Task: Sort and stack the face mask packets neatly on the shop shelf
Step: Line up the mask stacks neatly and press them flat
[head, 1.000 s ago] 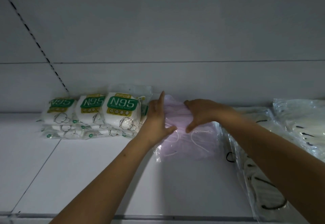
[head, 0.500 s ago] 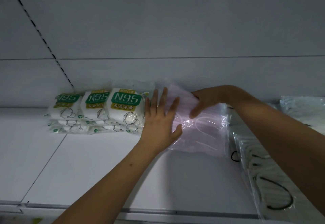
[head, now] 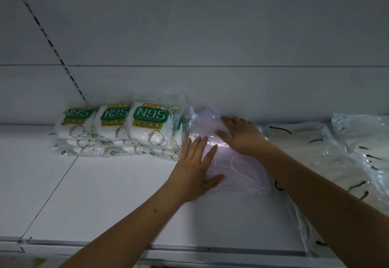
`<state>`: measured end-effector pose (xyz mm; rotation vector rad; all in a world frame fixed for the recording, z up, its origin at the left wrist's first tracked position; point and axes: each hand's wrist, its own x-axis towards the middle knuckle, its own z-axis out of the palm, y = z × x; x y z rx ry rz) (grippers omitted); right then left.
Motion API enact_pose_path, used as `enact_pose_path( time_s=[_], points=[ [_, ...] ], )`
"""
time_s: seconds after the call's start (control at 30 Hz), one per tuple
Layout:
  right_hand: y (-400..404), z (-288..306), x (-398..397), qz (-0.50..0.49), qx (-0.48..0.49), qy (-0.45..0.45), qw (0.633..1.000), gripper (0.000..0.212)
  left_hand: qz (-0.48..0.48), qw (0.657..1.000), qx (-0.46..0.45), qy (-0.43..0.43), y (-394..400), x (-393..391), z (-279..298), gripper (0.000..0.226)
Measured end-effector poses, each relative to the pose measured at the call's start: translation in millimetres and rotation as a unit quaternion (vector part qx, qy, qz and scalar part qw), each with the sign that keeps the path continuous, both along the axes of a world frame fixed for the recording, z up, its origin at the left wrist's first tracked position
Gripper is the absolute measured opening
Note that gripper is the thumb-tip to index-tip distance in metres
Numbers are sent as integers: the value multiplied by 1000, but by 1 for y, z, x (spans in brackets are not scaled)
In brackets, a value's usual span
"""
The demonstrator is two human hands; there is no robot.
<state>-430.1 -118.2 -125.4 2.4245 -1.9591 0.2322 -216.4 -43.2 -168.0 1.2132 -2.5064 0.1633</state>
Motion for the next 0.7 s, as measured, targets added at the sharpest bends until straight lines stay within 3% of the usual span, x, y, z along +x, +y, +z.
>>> enact_pose_path(
  time_s=[0.1, 0.23, 0.3, 0.4, 0.47, 0.6, 0.7],
  points=[
    [-3, 8, -2, 19, 3, -4, 1000, 68, -33, 999, -7, 1, 5, 4, 3, 72],
    [-6, 18, 10, -68, 9, -73, 995, 75, -24, 999, 20, 11, 16, 13, 3, 75],
    [-13, 25, 15, -93, 32, -23, 995, 84, -15, 999, 39, 19, 22, 18, -1, 77],
    [-25, 40, 15, -62, 103, 3, 993, 90, -1, 997, 60, 45, 31, 24, -5, 80],
    [-32, 48, 11, -34, 160, -40, 986, 91, -7, 997, 52, 51, 34, 25, -6, 79],
    [-36, 60, 17, -26, 250, -93, 963, 116, -16, 998, 39, 38, 33, 23, -3, 81],
    [-38, 58, 20, -9, 255, -112, 960, 106, -1, 999, 40, 11, 33, 21, 2, 87]
  ],
)
